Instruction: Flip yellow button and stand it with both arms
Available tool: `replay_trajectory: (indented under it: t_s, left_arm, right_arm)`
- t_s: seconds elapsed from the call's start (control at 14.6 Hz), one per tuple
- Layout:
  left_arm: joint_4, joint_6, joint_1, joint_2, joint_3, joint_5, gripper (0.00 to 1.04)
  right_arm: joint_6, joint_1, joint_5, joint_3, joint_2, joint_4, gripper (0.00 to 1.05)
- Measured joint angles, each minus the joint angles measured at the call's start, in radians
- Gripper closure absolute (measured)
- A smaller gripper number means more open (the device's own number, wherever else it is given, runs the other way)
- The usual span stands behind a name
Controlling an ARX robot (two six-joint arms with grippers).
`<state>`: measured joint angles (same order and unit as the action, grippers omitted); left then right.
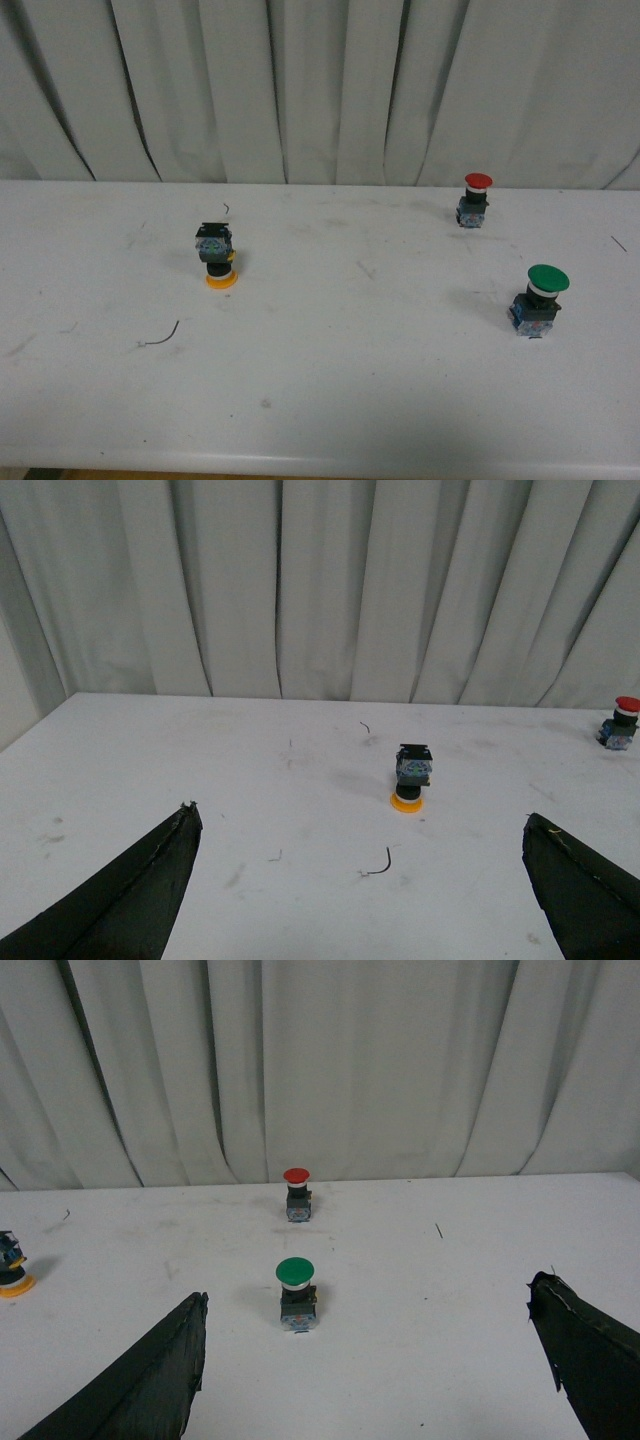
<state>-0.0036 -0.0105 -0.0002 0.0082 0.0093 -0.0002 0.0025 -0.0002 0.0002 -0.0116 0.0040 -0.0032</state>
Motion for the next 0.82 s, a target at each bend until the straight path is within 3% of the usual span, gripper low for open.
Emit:
replay_trajectory:
  t_s: [0.82]
  left_arm:
    - [0.000,0.000,0.000,0.000,0.000,0.000,0.07]
  right_arm:
    - [0.000,0.000,0.000,0.000,0.000,0.000,0.06]
